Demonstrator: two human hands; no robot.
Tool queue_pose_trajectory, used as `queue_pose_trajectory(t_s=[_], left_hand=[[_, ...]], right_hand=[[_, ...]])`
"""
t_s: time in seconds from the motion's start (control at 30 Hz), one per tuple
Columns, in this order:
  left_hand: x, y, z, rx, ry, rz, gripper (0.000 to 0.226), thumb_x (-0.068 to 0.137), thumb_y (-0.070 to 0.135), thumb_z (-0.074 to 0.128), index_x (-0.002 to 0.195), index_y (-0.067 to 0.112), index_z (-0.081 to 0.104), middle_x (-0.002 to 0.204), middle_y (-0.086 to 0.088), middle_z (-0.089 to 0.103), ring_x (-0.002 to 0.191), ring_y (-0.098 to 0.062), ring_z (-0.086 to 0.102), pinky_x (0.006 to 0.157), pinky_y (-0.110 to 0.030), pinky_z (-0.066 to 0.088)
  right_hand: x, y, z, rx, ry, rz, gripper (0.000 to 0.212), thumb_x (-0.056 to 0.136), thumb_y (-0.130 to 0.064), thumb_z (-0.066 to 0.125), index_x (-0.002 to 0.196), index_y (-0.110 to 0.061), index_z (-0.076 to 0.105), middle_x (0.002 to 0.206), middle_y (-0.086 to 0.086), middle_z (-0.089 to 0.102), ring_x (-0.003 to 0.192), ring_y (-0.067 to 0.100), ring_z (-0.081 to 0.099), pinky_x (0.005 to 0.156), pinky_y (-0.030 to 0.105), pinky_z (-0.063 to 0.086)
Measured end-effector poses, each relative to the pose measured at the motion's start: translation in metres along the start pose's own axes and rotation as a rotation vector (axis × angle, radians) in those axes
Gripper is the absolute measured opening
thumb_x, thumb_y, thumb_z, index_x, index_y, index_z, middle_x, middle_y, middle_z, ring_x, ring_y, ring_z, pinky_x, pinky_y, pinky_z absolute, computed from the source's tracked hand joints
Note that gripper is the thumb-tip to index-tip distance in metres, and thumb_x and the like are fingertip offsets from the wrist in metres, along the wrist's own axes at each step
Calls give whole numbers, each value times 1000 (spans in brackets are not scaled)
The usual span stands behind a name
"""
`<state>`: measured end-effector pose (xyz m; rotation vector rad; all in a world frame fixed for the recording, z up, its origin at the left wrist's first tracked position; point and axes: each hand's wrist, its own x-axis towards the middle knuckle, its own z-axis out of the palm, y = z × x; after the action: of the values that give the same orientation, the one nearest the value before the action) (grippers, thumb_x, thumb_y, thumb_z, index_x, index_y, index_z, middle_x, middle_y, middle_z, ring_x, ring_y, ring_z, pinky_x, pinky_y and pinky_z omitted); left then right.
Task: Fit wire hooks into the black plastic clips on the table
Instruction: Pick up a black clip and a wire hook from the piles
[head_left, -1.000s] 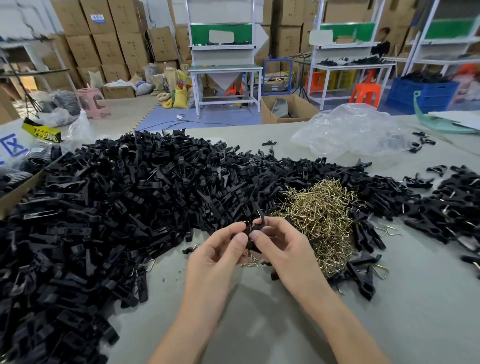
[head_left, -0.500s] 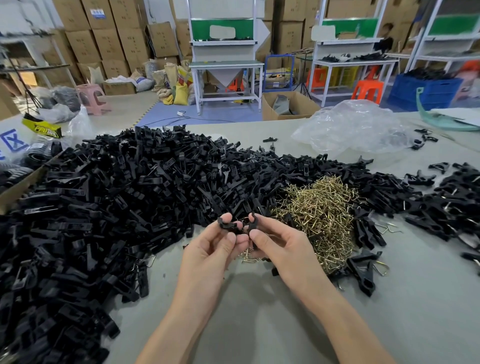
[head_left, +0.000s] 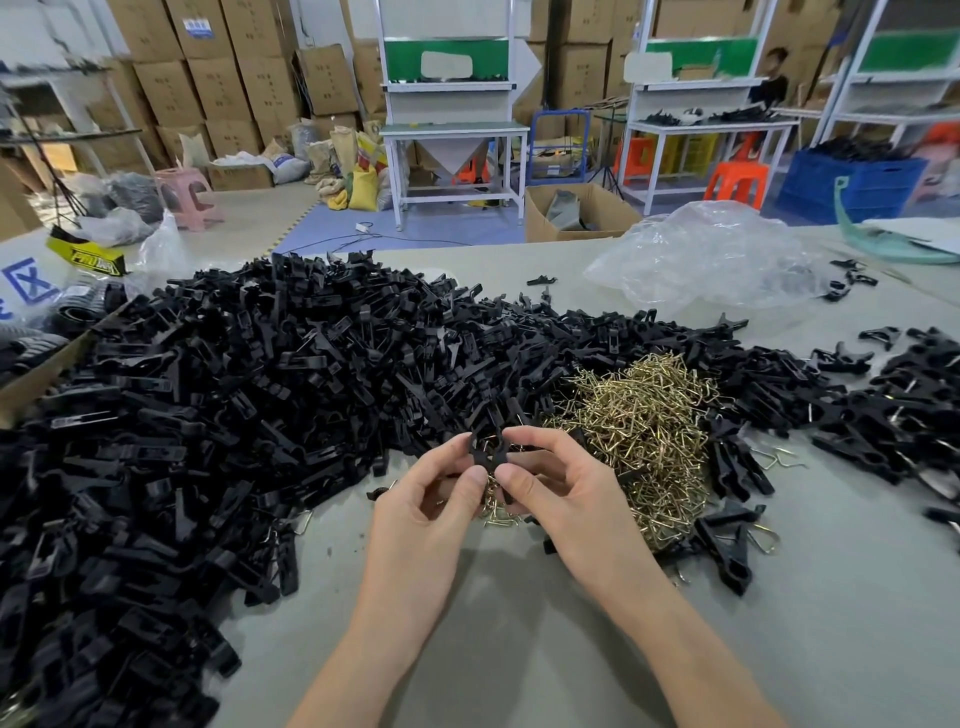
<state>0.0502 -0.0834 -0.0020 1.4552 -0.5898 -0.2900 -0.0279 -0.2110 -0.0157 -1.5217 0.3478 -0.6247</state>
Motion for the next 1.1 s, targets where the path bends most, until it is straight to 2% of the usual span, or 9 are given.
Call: queue_pose_trajectory(t_s=[0.1,0.37,0.47,0.53,0.63,0.8,0.9,0.97,1.1], left_hand=[[-1,0,1,37,-18,21,30,92,11,68,109,36,67,87,14,74,74,2,67,68,-8,49],[1,-4,-3,15,-66,15,31,92,12,68,101,41,72,84,11,74,77,-4,68,70,-11,50],[1,-8,-4,28,-93,-7,36,87,15,72,115,38,67,80,5,71,76,-10,67,71,-14,50],[2,-10,-5,66,-86,9,47,84,21,74,125,40,60,78,5,68,72,-7,66,70,-13,50],[1,-11,-6,176,-85,90,49,82,29,73,121,54,60,81,14,65,70,0,61,70,-15,50],[1,-11,-9,413,-138,199,51,84,18,76,106,63,62,84,27,68,83,2,63,74,-8,43],[2,-13,-12,512,-183,254,47,87,23,74,111,59,57,85,31,69,88,7,63,77,-5,41],[1,-14,-14,574,-203,275,43,88,28,72,109,61,55,87,36,67,87,8,62,77,-8,42],[4,-19,-16,576,-88,265,33,90,39,66,105,65,50,92,36,64,82,4,63,70,-14,48]], right_hand=[[0,1,-1,-2,5,-1,29,92,-16,72,113,-36,69,103,-1,76,89,27,73,84,36,61],[-3,-6,-1,-13,-35,-6,30,94,-10,68,114,-32,72,96,-10,76,85,6,70,78,20,55],[-6,-11,-1,-18,-130,13,29,100,-9,58,121,-24,71,85,-14,75,76,-3,67,73,11,51],[-7,-13,0,27,-170,39,30,102,-9,54,124,-20,71,92,-4,78,86,4,73,77,14,54],[-6,-11,-3,139,-195,93,30,102,-8,54,118,-24,75,109,14,75,108,24,71,89,29,58],[-2,-6,-8,136,-192,154,20,90,-23,67,108,-31,71,98,3,73,83,16,70,80,30,55],[-1,-5,-14,69,-199,167,27,82,-34,72,108,-39,66,94,-2,72,74,14,64,75,35,48],[-1,-6,-17,56,-215,170,31,79,-36,74,108,-42,67,90,-5,70,70,12,62,71,29,50],[-2,-11,-18,-6,-132,81,23,96,-40,65,117,-45,62,101,-7,75,78,10,68,72,26,58]])
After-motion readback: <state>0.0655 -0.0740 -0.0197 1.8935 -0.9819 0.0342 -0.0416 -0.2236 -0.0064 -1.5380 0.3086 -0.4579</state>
